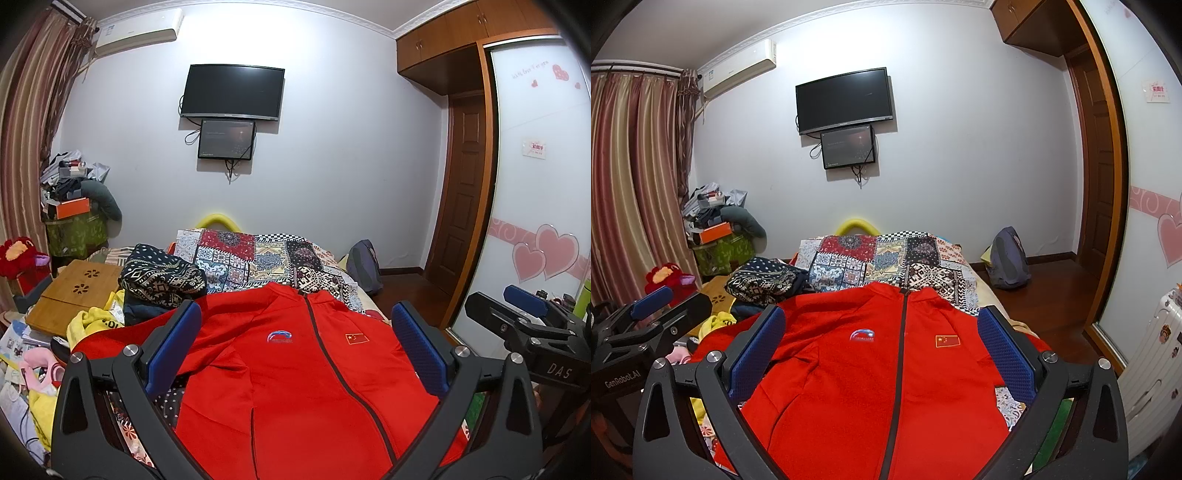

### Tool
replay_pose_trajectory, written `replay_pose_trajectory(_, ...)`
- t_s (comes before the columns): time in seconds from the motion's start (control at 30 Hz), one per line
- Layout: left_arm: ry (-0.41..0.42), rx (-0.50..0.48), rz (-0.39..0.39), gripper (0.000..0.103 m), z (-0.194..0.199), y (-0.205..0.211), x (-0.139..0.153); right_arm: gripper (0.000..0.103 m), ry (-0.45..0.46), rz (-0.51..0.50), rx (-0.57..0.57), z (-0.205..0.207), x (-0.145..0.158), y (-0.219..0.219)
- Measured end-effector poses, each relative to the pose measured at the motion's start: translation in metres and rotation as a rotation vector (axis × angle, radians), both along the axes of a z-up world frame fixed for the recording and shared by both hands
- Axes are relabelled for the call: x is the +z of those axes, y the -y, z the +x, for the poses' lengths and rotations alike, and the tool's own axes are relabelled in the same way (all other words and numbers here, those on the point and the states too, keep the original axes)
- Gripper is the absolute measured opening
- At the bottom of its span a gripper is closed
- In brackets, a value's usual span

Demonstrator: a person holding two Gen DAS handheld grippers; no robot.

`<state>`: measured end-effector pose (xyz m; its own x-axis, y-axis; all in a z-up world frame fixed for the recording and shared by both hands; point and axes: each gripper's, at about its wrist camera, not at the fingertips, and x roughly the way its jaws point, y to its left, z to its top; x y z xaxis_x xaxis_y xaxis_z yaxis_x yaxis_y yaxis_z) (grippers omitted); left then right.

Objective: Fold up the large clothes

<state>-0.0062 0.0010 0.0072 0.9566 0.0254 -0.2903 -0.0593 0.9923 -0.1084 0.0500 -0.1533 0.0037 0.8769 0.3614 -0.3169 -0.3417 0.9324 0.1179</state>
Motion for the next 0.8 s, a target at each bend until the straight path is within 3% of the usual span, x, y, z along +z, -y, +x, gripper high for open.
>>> replay_pose_trajectory(0.8, -0.027, 0.011, -0.013, 0.103, 0.0097, -0.0101, -0.0091, 0.103, -0.025, -0.007, 0.001, 0.0058, -0.0084, -0.0063)
